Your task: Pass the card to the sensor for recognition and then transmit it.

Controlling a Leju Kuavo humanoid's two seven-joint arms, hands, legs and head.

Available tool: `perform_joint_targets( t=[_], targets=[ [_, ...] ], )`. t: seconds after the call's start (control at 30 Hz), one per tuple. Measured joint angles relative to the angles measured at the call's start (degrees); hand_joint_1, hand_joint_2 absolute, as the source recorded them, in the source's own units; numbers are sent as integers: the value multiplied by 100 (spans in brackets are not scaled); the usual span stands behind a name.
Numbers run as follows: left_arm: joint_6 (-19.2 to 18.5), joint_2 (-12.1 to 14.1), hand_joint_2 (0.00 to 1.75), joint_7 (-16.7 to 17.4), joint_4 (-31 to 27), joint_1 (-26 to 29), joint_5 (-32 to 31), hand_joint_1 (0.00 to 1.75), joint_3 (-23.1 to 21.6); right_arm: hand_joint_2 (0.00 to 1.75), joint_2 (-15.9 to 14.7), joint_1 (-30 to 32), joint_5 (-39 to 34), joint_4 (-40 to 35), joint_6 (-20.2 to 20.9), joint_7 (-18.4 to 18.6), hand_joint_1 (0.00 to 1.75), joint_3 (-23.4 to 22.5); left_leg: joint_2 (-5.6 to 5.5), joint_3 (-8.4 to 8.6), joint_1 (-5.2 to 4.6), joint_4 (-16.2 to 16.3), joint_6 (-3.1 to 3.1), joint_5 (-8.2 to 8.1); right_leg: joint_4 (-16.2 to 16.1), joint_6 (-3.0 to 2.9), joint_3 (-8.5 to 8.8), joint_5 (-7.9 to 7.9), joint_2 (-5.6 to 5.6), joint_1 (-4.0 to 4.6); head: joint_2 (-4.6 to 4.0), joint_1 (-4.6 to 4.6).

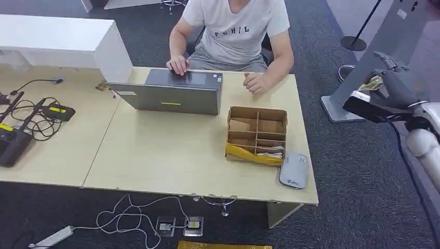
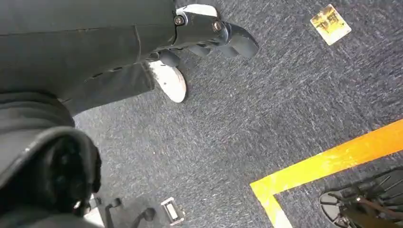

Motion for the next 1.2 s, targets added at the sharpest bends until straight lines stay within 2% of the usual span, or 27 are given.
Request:
perform_joint_targets(
  t=[0.2, 0.47, 0.8, 1.07, 1.1, 1.13, 1.17, 1.2],
  targets=[
    [81, -81, 0, -61, 0, -38, -199, 0, 0, 175, 954, 23, 9, 39, -376, -118, 175, 231, -2, 1, 5, 0, -12, 8, 7, -4, -6, 2, 0, 5, 0, -2],
    [118, -138, 0, -74, -4, -36, -374, 0, 0, 175, 1685, 28, -9, 225, -498, -127, 175, 362, -7, -6, 6, 0, -13, 8, 7, -5, -7, 2, 0, 6, 0, 2],
    [114, -197, 0, -72, -7, -49, -524, 0, 0, 175, 2404, -5, 251, 806, -664, -218, 175, 398, -5, -2, 7, 0, -13, 8, 7, -6, -8, 2, 0, 6, 0, 2],
    [100, -236, 0, -59, -7, -51, -586, 0, 0, 175, 2712, -63, 424, 1130, -645, -260, 175, 391, -6, -2, 6, 0, -14, 9, 7, -6, -9, 2, -1, 6, 0, 4],
    [100, -238, 0, -59, -7, -49, -595, 0, 0, 175, 2725, -63, 449, 1151, -634, -256, 169, 391, -8, -3, 6, 0, -14, 9, 7, -6, -9, 2, -3, 6, 0, 2],
    [100, -238, 0, -59, -7, -49, -605, 0, 0, 175, 2730, -63, 474, 1172, -618, -256, 98, 389, -8, -3, 6, 0, -14, 9, 6, -6, -9, 2, -3, 6, 0, 2],
    [100, -238, 0, -59, -7, -49, -616, 0, 0, 175, 2740, -63, 487, 1189, -592, -249, 0, 387, -8, -3, 6, 0, -14, 9, 6, -6, -8, 2, -3, 6, 0, 2],
    [100, -238, 0, -59, -7, -50, -634, 0, 0, 175, 2754, -63, 509, 1209, -579, -245, 0, 385, -7, -3, 6, 0, -14, 9, 6, -6, -9, 2, -2, 6, 0, 2]
  ],
)
